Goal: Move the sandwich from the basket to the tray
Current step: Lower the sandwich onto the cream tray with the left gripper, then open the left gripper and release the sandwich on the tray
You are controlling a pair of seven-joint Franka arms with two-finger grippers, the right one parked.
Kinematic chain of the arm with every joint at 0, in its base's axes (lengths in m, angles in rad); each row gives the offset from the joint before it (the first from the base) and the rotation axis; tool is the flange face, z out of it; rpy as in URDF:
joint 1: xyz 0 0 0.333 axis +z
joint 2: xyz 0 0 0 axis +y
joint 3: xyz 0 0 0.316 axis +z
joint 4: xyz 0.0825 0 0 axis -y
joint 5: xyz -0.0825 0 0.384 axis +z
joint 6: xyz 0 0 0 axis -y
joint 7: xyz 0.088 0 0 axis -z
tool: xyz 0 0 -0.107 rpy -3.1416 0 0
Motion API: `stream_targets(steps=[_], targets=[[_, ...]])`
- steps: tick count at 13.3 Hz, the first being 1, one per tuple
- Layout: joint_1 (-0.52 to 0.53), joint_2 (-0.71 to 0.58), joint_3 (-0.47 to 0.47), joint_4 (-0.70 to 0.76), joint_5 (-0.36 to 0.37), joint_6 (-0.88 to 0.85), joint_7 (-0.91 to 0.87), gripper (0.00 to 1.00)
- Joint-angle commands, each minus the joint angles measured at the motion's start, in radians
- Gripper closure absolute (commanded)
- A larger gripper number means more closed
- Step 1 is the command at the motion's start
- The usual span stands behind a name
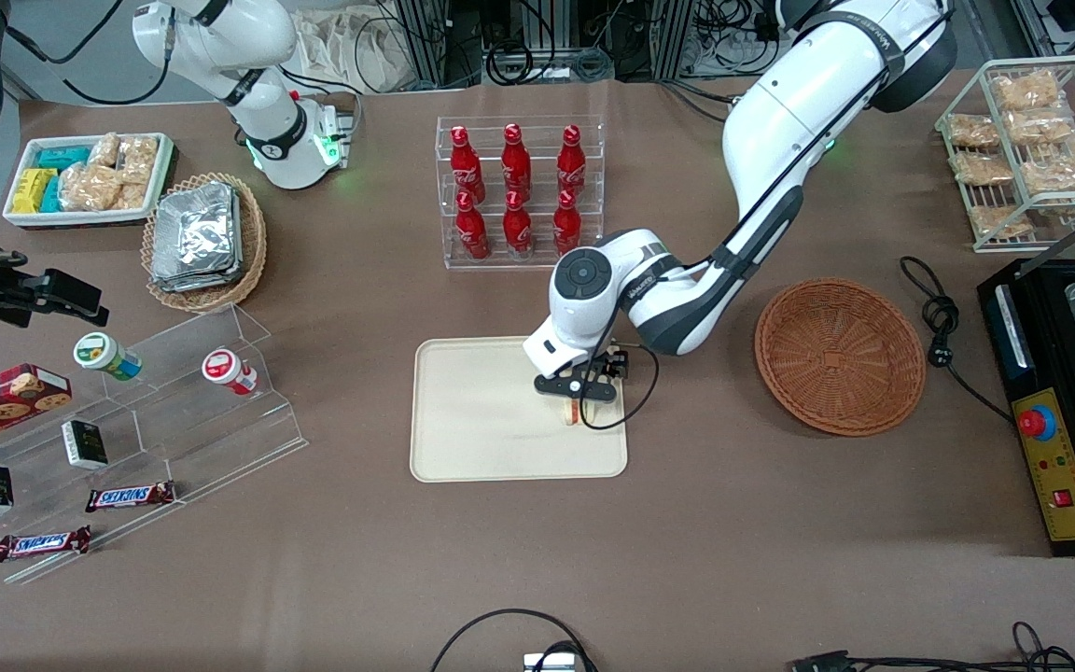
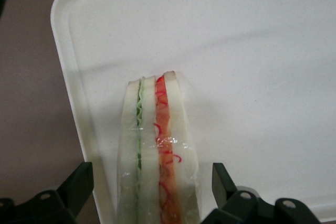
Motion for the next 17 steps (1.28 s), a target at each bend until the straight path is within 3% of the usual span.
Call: stream_targets(steps=[1, 4, 9, 17], targets=[[-0.006, -0.006, 0.007, 0.026, 0.010, -0.012, -0.030, 0.00], [-0.003, -0.025, 0.005, 0.069, -0.010, -0.046, -0.061, 0.00], [-0.001, -0.052, 0.008, 0.241, -0.107, -0.245, -0.076, 0.00], [0.158, -0.232, 0.008, 0.260, -0.128, -0.407, -0.108, 0.00]])
